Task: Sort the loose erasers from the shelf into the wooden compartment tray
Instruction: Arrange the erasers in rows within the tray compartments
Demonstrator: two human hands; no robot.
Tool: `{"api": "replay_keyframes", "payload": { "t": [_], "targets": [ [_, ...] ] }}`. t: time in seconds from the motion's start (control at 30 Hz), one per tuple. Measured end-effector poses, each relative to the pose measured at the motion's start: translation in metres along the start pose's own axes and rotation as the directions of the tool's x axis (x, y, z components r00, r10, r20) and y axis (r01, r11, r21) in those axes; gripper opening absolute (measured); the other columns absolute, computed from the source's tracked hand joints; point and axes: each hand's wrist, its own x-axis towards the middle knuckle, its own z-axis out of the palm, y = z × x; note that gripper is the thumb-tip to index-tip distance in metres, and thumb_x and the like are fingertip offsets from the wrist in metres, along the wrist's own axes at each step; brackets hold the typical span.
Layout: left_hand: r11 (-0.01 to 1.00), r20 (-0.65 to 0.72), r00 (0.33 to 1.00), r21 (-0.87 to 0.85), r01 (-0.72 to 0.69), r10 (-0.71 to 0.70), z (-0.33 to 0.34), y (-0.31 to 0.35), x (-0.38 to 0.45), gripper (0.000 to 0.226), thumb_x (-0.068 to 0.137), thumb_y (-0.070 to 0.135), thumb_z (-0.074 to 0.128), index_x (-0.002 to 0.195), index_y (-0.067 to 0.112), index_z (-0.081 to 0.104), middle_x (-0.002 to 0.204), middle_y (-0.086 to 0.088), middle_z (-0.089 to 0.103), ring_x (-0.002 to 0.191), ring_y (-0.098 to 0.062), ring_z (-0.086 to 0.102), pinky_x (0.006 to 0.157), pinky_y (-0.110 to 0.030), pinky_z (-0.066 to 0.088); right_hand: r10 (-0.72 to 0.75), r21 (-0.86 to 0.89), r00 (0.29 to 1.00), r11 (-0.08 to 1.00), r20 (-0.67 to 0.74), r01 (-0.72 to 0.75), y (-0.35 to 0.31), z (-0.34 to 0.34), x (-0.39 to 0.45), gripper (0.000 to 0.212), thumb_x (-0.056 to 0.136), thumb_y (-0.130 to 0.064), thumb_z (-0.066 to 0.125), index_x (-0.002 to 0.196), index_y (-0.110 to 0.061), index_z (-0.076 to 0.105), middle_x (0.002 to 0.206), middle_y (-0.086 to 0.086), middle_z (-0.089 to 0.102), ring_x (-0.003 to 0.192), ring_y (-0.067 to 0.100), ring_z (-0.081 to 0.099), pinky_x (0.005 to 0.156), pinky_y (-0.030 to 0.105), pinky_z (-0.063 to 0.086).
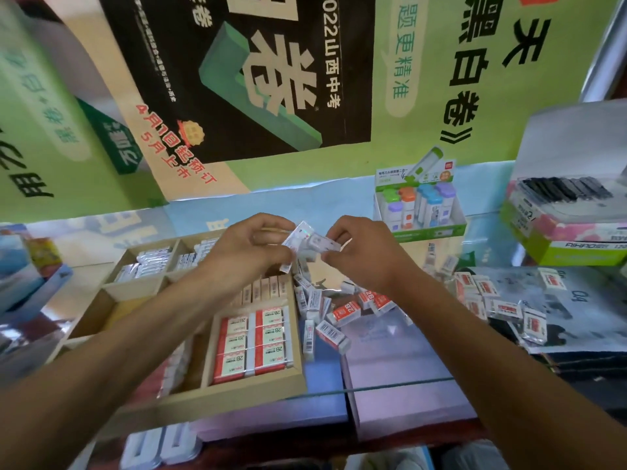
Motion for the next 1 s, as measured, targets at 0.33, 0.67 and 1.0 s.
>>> {"api": "replay_keyframes", "payload": {
  "t": [0.33,0.67,1.0],
  "targets": [
    [0.997,0.080,0.995,0.052,0.049,-0.053,-0.089,-0.007,-0.091,0.037,0.072,-0.009,0.068,0.103,0.011,0.068,0.097,-0.005,0.075,0.090,-0.017,0.070,0.074,-0.027,0.055,0.036,0.430,0.974,0.893,0.223,-0.132,-0.081,0.027,-0.038,0.021,0.076,0.002,0.074,0.088,-0.015,0.071,0.067,-0.004,0.064,0.059,0.015,0.068,0.061,0.024,0.057],
    [0.998,-0.103,0.994,0.051,0.046,-0.041,-0.157,-0.026,-0.158,0.036,0.077,-0.021,0.063,0.100,0.005,0.069,0.076,0.004,0.071,0.074,-0.008,0.064,0.068,-0.018,0.054,0.037,0.569,0.927,0.780,0.373,-0.260,-0.159,0.106,-0.050,0.009,0.088,0.002,0.061,0.089,-0.006,0.066,0.092,0.014,0.069,0.070,0.021,0.073,0.071,0.030,0.060],
    [0.994,-0.120,0.989,0.069,0.090,-0.082,-0.180,-0.044,-0.164,0.037,0.077,-0.018,0.065,0.105,0.006,0.070,0.098,-0.013,0.074,0.089,-0.019,0.068,0.075,-0.022,0.056,-0.130,0.574,0.894,0.803,0.429,-0.159,-0.174,0.123,-0.047,0.017,0.080,-0.011,0.076,0.096,-0.010,0.071,0.088,0.012,0.072,0.075,0.021,0.073,0.072,0.032,0.061]
  ]
}}
